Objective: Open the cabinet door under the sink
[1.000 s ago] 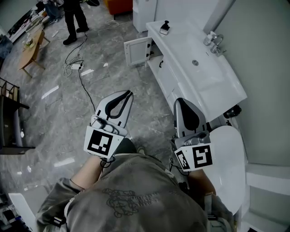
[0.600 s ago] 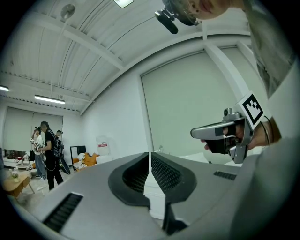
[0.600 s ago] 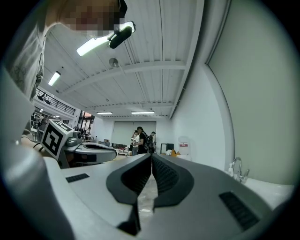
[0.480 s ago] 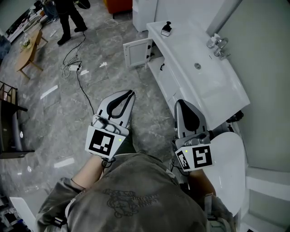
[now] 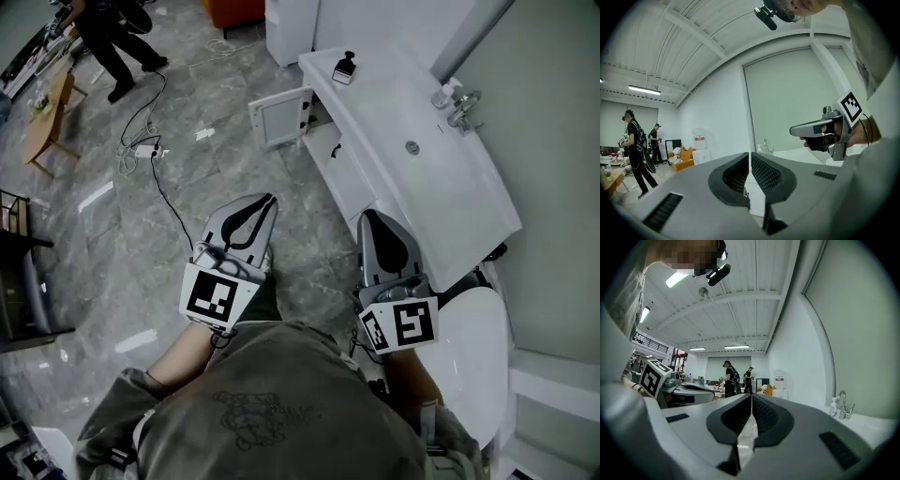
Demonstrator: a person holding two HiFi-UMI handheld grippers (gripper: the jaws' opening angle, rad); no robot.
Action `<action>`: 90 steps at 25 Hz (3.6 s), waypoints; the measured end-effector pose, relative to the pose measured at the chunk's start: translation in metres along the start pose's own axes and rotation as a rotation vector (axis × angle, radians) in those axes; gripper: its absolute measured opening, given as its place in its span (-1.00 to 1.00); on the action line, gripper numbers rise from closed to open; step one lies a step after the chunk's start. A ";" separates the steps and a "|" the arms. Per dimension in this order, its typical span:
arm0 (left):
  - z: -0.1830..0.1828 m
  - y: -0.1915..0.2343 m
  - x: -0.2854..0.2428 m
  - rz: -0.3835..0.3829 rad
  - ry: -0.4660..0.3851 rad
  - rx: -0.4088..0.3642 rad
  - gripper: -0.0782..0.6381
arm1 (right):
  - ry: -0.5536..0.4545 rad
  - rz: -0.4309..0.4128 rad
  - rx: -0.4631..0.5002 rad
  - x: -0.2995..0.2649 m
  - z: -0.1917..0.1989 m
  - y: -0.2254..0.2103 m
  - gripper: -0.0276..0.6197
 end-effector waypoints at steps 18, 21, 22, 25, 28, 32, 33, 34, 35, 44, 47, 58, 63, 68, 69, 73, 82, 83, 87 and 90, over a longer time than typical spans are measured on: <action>0.004 0.140 -0.117 0.128 0.044 0.017 -0.70 | 0.103 0.081 0.007 -0.175 0.022 -0.038 -0.82; 0.006 0.162 -0.136 0.146 0.048 0.014 -0.70 | 0.097 0.092 0.014 -0.201 0.026 -0.044 -0.82; 0.008 0.168 -0.142 0.150 0.052 0.017 -0.70 | 0.094 0.098 0.013 -0.209 0.028 -0.047 -0.82; 0.020 0.184 -0.160 0.163 0.072 0.025 -0.70 | 0.098 0.124 -0.008 -0.226 0.040 -0.054 -0.82; 0.037 0.191 -0.179 0.181 0.094 0.025 -0.70 | 0.117 0.144 -0.033 -0.240 0.059 -0.063 -0.82; 0.054 0.196 -0.205 0.184 0.128 0.036 -0.70 | 0.134 0.157 -0.036 -0.257 0.084 -0.076 -0.82; 0.058 0.197 -0.212 0.184 0.133 0.033 -0.70 | 0.137 0.158 -0.038 -0.261 0.090 -0.080 -0.82; 0.063 0.198 -0.219 0.183 0.139 0.031 -0.70 | 0.140 0.158 -0.043 -0.265 0.097 -0.084 -0.82; 0.068 0.199 -0.226 0.180 0.147 0.031 -0.70 | 0.145 0.157 -0.052 -0.270 0.106 -0.087 -0.82; 0.136 0.207 -0.289 0.143 0.233 0.065 -0.70 | 0.225 0.152 -0.148 -0.301 0.209 -0.111 -0.82; 0.160 0.208 -0.311 0.122 0.239 0.102 -0.70 | 0.263 0.126 -0.173 -0.312 0.245 -0.110 -0.82; 0.257 0.202 -0.372 0.156 0.322 0.116 -0.70 | 0.352 0.182 -0.240 -0.336 0.379 -0.129 -0.81; 0.310 0.195 -0.393 0.196 0.374 0.132 -0.70 | 0.383 0.169 -0.227 -0.339 0.432 -0.135 -0.81; 0.368 0.194 -0.406 0.217 0.459 0.139 -0.70 | 0.449 0.154 -0.260 -0.343 0.484 -0.132 -0.69; 0.377 0.191 -0.409 0.233 0.467 0.142 -0.70 | 0.456 0.168 -0.284 -0.342 0.494 -0.133 -0.58; 0.413 0.185 -0.418 0.266 0.500 0.149 -0.70 | 0.491 0.213 -0.330 -0.342 0.536 -0.134 -0.58; 0.464 0.192 -0.431 0.264 0.541 0.175 -0.70 | 0.593 0.268 -0.335 -0.350 0.611 -0.136 -0.56; 0.468 0.194 -0.432 0.262 0.542 0.181 -0.70 | 0.595 0.271 -0.335 -0.352 0.616 -0.137 -0.56; 0.478 0.194 -0.435 0.261 0.524 0.207 -0.70 | 0.566 0.294 -0.293 -0.354 0.622 -0.143 -0.60; 0.486 0.193 -0.434 0.268 0.524 0.212 -0.70 | 0.581 0.324 -0.311 -0.349 0.631 -0.143 -0.60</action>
Point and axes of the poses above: the fingertips, and each gripper's own axes: x backward along the fingers, y to its left, z out of its underside, the point moved 1 cm from there along x, backward along the fingers, and after that the axes turned 9 degrees about x, right-handed, at the moved point
